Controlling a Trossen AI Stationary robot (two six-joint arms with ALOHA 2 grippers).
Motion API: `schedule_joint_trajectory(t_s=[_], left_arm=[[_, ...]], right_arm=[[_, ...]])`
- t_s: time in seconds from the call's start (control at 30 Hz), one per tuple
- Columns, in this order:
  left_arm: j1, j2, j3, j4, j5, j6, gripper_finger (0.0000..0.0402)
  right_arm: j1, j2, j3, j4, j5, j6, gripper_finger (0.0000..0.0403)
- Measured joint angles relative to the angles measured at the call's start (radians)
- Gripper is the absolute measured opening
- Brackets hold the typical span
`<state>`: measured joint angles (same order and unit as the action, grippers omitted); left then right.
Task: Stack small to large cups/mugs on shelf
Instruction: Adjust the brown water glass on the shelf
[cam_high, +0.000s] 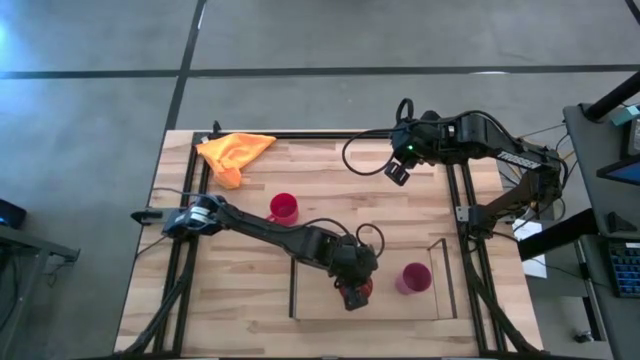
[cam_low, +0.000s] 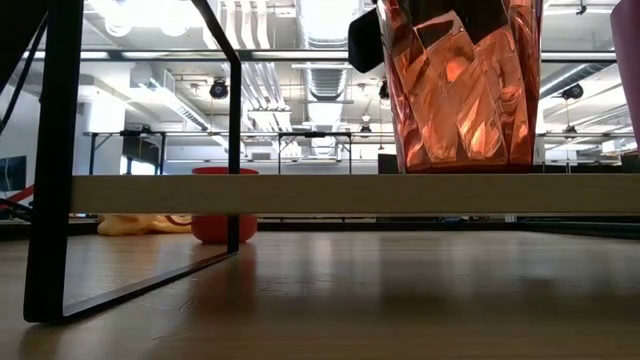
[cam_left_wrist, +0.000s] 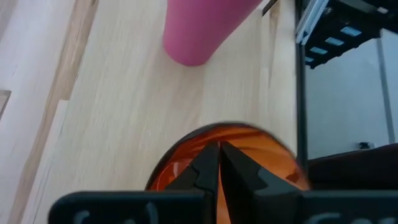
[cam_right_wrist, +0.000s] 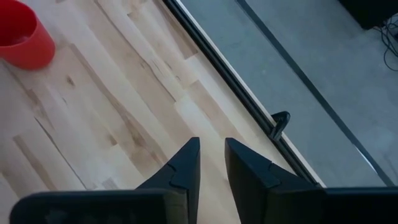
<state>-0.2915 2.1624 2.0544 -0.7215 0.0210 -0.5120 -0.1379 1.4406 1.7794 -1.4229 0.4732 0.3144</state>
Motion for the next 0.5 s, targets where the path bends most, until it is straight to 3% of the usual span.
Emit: schedule_joint_trajectory(t_s=[0.5], left_arm=[[0.032,0.0,-0.001,0.031,0.001,0.028,0.0]], right_arm=[[0.0,0.0,0.0,0.009,0.0,0.0,0.0069]])
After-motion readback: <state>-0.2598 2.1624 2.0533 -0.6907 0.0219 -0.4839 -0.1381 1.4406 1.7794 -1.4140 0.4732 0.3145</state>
